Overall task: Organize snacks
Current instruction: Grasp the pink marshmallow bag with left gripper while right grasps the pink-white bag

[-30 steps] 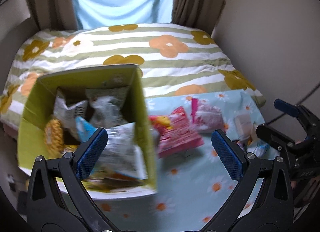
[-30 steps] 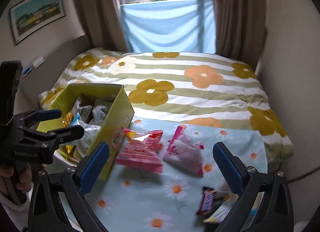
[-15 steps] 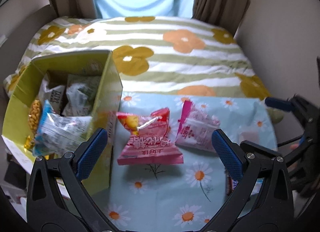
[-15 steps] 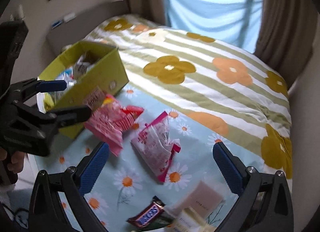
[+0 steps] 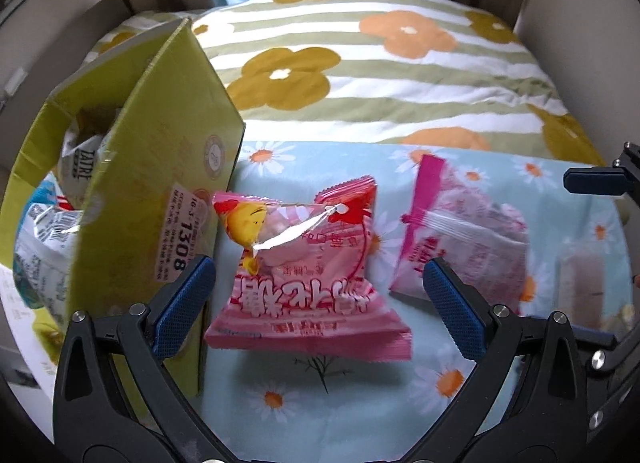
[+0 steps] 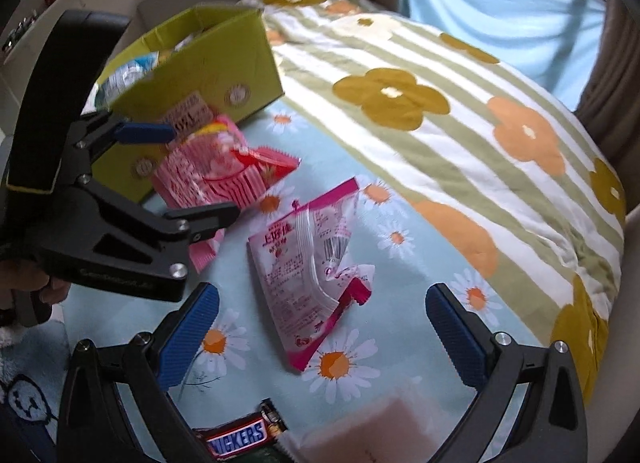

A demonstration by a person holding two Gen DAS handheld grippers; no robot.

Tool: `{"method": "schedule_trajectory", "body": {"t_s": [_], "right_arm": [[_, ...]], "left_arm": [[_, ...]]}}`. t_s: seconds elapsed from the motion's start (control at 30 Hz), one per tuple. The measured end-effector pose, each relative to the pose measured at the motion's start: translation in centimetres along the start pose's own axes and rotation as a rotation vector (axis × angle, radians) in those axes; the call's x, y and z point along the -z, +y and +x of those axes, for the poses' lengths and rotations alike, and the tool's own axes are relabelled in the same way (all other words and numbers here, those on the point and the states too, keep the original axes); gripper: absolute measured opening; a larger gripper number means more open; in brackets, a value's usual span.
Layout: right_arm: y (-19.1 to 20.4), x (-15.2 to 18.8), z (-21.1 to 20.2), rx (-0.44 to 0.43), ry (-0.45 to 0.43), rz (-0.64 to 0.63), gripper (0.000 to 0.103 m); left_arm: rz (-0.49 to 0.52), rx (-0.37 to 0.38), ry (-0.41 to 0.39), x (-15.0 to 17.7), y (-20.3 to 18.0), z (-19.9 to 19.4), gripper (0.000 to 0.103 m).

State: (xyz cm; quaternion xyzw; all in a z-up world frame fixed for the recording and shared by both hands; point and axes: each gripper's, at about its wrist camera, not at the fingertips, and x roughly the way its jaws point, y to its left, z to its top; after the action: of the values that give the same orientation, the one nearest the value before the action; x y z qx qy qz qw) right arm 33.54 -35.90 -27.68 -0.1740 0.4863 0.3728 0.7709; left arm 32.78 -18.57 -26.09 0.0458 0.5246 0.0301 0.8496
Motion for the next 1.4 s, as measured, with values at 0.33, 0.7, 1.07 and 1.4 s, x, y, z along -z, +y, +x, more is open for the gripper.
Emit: {"method": "schedule_trajectory", "body": {"t_s": [0.33, 0.7, 1.07, 1.4], "right_arm": [[-1.0, -0.1, 2.9, -0.017, 0.062, -0.115, 0.103], [-0.4, -0.7, 5.4, -0.076, 0.108, -0.222, 0.103], [0.9, -1.3, 7.3, -0.056, 0.155, -0.277, 0.075], [1.6, -1.3, 6.3, -0.035, 0.134, -0.312, 0.052]], "left_arm": [[-0.018, -0.048, 0.049, -0.4, -0.5, 3.8, 0.101], [-0.089, 0.014, 0.152, -0.1, 1.1, 6.0, 0.073], [-0.082, 0.079, 0.163, 0.3, 1.7, 5.4, 0.066], [-0.09, 0.086, 0.123, 0.0, 1.9, 3.8, 0.066]]}}
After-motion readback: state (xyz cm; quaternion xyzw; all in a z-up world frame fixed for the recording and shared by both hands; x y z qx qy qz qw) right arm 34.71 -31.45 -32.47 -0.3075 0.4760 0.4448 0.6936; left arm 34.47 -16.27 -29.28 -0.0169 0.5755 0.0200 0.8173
